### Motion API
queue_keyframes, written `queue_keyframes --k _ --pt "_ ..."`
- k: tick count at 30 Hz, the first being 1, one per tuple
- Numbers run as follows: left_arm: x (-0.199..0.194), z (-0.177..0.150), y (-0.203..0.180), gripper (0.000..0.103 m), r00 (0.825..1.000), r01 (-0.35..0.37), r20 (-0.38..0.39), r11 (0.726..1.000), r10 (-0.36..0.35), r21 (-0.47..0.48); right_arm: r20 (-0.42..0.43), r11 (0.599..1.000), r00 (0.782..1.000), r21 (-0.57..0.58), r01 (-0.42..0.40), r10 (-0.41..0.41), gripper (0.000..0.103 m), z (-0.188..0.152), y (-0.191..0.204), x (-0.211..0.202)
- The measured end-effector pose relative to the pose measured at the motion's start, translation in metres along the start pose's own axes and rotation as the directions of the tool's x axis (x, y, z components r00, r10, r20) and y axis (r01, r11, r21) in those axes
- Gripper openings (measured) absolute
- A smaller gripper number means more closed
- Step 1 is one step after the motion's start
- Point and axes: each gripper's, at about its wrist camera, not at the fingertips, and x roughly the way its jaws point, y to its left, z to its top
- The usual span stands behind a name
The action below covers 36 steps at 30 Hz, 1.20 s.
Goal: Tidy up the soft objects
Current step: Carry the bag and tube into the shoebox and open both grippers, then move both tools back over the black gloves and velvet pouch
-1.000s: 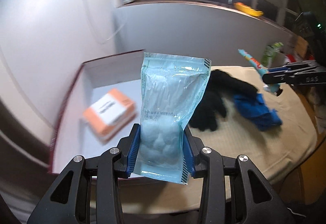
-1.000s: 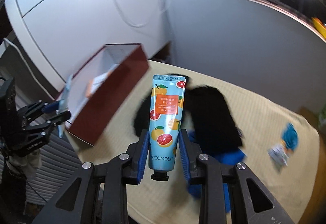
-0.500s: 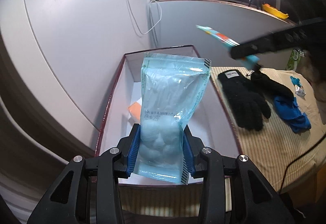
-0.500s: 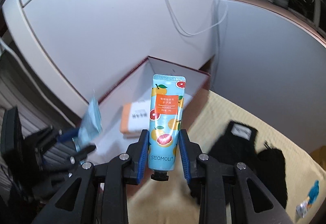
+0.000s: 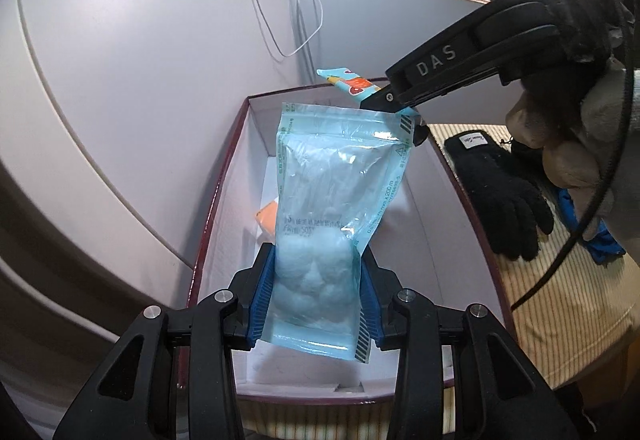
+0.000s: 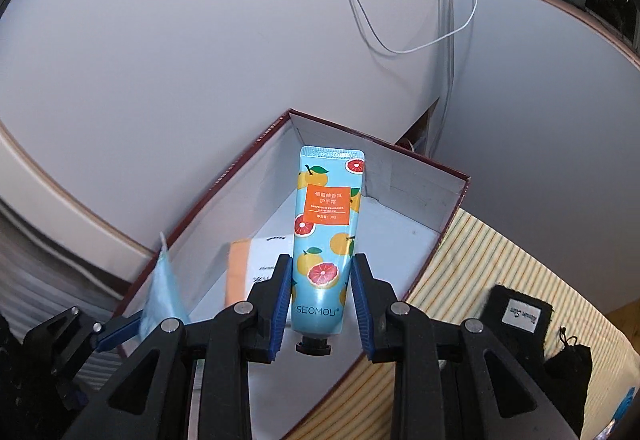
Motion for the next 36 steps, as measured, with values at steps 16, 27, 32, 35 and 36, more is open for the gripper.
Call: queue_keyframes --k 16,27,32,35,36 --pt "0.002 0.0 -0.001 0.072 1.0 0.001 0.003 1.0 -0.001 -0.02 0.038 1.0 0.999 -0.011 0.017 -0.017 0.046 -0.001 -0.007 -0.007" --pt "-0.028 0.003 -0.019 0.072 0.998 0.023 0.062 1.0 -0.022 -0.016 0.084 1.0 0.996 0.012 -0.002 0.001 0.048 -0.028 -0.03 -0.06" --pt "-0.034 0.006 -0.03 0.072 0.995 0.065 0.074 0.998 -0.063 -0.025 0.115 0.999 0.993 0.033 -0.006 0.002 0.053 -0.052 -0.052 -0.095" --pt "-0.04 0.006 -0.042 0.072 0.993 0.083 0.085 0.996 -0.081 -0.019 0.135 0.998 0.991 0.06 -0.003 -0.005 0.055 -0.066 -0.068 -0.117" --pt "-0.041 0.006 -0.045 0.072 0.992 0.089 0.088 0.996 -0.087 -0.018 0.143 0.998 0.99 0.07 0.002 -0.012 0.056 -0.072 -0.074 -0.126"
